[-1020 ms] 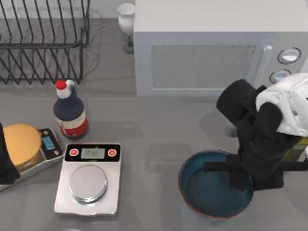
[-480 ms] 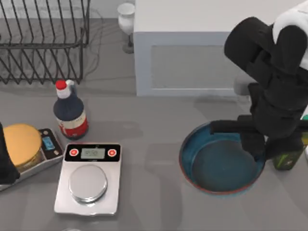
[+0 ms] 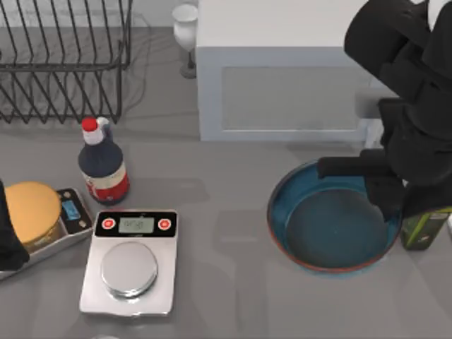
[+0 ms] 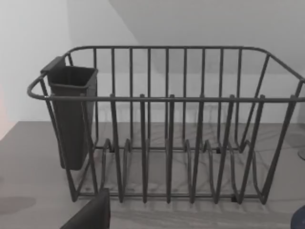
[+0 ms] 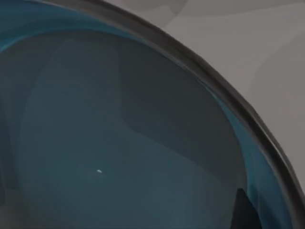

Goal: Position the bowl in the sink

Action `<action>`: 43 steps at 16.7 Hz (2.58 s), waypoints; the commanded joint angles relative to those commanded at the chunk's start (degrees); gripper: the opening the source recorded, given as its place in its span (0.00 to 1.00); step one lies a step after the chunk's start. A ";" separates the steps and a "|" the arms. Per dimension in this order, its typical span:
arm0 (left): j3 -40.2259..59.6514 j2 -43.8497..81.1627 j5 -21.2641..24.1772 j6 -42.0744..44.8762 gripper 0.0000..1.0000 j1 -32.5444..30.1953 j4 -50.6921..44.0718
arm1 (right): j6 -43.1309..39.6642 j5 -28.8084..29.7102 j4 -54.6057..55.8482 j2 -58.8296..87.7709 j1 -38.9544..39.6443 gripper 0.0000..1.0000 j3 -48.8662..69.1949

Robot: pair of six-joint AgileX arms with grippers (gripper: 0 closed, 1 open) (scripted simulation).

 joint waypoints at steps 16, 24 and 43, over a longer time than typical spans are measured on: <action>0.00 0.00 0.00 0.00 1.00 0.00 0.00 | -19.36 -20.14 65.08 -7.72 -36.55 0.00 -14.00; 0.00 0.00 0.00 0.00 1.00 0.00 0.00 | -30.80 -27.00 113.52 -6.70 -57.17 0.00 -38.33; 0.00 0.00 0.00 0.00 1.00 0.00 0.00 | -33.45 -28.94 144.66 4.75 -64.39 0.00 -50.06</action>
